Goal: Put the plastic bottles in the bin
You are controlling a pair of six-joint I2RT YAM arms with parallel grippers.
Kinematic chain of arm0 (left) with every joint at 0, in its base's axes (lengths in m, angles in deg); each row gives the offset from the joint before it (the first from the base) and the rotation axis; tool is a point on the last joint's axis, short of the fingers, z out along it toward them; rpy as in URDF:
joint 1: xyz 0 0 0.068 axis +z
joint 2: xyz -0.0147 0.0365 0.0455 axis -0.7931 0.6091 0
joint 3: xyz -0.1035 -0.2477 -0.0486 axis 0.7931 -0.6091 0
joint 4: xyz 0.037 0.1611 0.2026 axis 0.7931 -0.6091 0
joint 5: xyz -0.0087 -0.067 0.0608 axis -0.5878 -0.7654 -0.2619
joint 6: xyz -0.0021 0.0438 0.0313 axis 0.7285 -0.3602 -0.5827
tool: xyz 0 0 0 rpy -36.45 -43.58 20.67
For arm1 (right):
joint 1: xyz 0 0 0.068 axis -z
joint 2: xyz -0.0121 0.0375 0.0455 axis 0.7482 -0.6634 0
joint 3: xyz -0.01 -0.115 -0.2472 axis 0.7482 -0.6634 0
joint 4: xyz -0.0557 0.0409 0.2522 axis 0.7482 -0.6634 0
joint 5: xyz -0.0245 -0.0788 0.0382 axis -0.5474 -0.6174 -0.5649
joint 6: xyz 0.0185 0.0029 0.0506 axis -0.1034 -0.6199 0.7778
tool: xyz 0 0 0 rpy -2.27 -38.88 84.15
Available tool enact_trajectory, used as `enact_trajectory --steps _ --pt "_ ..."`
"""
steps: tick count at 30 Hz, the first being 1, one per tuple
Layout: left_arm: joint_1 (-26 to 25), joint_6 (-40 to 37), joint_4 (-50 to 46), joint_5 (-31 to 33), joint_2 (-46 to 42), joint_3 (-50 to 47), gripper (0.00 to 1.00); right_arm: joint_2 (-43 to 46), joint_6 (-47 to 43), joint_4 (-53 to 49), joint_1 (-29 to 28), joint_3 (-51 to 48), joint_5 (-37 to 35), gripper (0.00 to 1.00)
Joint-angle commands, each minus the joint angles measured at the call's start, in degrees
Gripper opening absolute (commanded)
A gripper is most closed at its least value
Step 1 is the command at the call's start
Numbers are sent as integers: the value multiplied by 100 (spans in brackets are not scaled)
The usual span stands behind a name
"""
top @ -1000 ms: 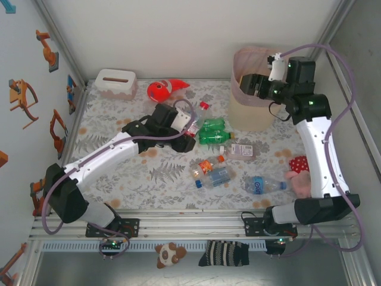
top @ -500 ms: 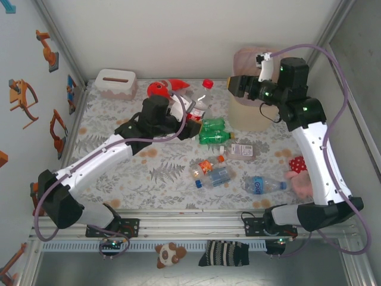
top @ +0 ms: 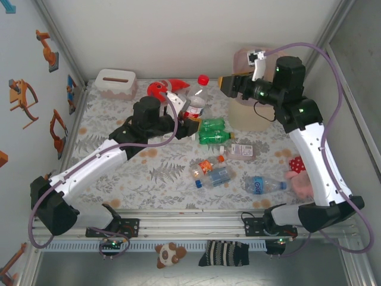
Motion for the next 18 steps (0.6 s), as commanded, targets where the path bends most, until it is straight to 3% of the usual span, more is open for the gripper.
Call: enact_trajectory --steps 1,6,13,18 --pt "30 -32 275 -284 -191 -31 54 219 -38 399 -79 -95 249 73" --pt "31 -8 420 -421 -252 -75 54 358 18 836 -125 -308 613 75" --pt "25 336 1071 -1078 -264 -178 53 517 76 1739 -313 -662 1577 81" --pt "26 509 1354 -1449 -334 -182 52 523 -4 2016 -500 -788 1672 84"
